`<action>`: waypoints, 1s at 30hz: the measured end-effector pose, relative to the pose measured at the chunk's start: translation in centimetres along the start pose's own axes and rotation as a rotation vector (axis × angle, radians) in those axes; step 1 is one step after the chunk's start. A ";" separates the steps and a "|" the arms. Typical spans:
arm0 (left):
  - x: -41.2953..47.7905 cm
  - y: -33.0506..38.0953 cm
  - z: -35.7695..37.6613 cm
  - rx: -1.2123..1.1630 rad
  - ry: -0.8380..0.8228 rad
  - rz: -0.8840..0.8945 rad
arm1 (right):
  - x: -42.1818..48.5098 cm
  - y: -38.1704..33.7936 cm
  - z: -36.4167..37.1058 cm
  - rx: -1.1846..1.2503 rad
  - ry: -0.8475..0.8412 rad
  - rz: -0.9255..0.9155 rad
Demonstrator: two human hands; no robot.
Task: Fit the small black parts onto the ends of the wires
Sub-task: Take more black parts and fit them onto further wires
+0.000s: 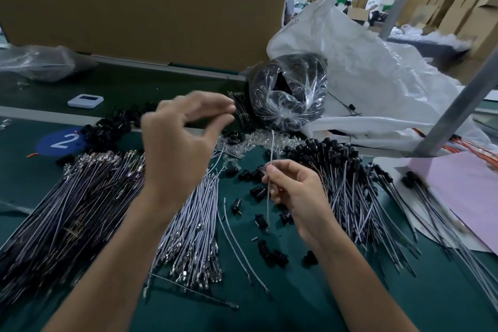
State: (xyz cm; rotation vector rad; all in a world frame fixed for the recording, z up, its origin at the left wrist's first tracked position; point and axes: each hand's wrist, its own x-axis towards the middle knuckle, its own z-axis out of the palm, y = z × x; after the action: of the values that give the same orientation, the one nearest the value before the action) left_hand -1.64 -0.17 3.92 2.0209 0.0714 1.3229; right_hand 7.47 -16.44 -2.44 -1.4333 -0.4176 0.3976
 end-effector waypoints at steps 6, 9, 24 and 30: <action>-4.0 0.6 5.3 -0.180 -0.290 0.159 | 0.4 -0.7 -0.3 0.368 -0.062 0.200; -5.7 -0.2 6.6 -0.218 -0.414 0.167 | 0.4 -1.3 -0.7 0.532 -0.042 0.330; -7.1 -0.5 6.7 -0.256 -0.685 0.081 | 0.5 -1.6 -1.5 0.413 0.143 0.190; -7.0 -0.2 6.7 -0.292 -0.693 0.054 | 0.5 -1.6 -1.4 0.403 0.176 0.126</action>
State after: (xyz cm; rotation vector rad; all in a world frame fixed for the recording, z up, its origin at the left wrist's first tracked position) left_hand 0.61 -6.39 -3.23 2.1152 -0.4671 0.5586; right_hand 8.61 -17.58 -0.98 -1.0918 -0.0951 0.4256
